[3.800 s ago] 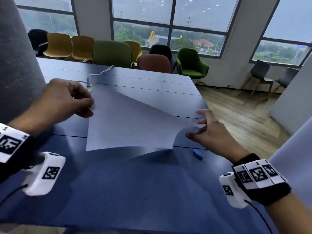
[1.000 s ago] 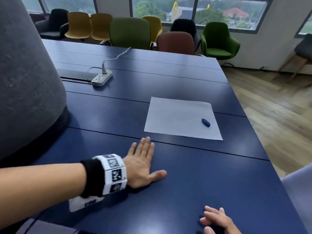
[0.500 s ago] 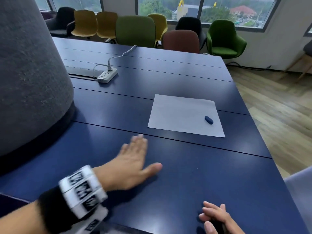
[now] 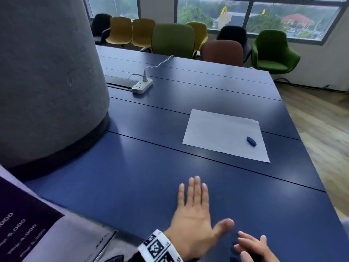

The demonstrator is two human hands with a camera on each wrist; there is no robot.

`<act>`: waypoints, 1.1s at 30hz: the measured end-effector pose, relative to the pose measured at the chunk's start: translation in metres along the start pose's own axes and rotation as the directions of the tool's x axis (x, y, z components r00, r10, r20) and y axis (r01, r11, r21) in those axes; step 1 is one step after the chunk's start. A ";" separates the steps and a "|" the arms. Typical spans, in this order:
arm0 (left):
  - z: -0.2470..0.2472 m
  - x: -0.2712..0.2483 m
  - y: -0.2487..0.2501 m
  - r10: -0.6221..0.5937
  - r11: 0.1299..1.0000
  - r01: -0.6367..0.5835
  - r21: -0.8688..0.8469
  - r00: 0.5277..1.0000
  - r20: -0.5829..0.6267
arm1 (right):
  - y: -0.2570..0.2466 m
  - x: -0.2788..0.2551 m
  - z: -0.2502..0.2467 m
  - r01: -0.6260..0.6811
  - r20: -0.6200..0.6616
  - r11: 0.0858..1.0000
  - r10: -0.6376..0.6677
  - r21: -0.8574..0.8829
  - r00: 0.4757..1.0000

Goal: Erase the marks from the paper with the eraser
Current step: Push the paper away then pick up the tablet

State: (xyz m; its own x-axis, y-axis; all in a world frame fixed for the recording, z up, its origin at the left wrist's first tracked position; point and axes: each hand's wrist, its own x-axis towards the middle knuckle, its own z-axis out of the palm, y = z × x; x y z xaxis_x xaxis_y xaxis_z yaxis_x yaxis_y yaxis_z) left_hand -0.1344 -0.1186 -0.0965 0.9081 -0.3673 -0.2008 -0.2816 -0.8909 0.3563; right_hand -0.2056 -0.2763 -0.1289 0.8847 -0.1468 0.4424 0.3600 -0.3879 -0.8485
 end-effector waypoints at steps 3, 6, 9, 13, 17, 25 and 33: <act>-0.014 0.006 0.036 0.149 0.950 -0.095 -0.297 0.975 0.167 | 0.000 -0.002 -0.003 -0.083 -0.008 0.993 0.084 0.088 0.996; -0.022 0.001 0.005 -0.006 0.980 0.008 -0.199 1.000 0.012 | -0.009 -0.001 -0.006 -0.023 -0.025 0.996 0.026 0.083 0.999; -0.033 -0.021 -0.064 -0.364 0.931 0.363 -0.025 0.926 -0.104 | -0.012 -0.002 -0.007 0.010 -0.036 0.996 -0.007 0.088 0.999; -0.034 -0.033 -0.098 -0.606 0.793 0.609 0.019 0.792 -0.075 | -0.015 -0.004 -0.010 0.010 -0.022 0.997 -0.008 0.079 1.000; -0.006 -0.001 -0.040 -0.441 0.897 0.440 0.040 0.898 -0.005 | -0.019 -0.004 -0.008 -0.013 -0.034 0.998 0.015 0.064 0.999; -0.020 0.006 0.059 0.141 0.906 -0.020 -0.423 0.956 0.256 | -0.002 0.002 -0.036 -0.319 -0.009 0.826 0.364 0.464 0.931; -0.091 0.024 -0.085 -0.334 0.938 0.315 0.144 0.934 0.128 | -0.003 -0.003 -0.019 -0.266 -0.215 0.819 0.420 0.508 0.882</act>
State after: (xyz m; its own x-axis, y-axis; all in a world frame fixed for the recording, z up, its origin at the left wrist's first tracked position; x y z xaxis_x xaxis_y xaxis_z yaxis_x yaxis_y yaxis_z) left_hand -0.0607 -0.0275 -0.0482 0.9024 -0.0799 -0.4234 -0.0222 -0.9900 0.1396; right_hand -0.2151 -0.2922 -0.1221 0.8674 -0.4882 0.0966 0.2101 0.1832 -0.9604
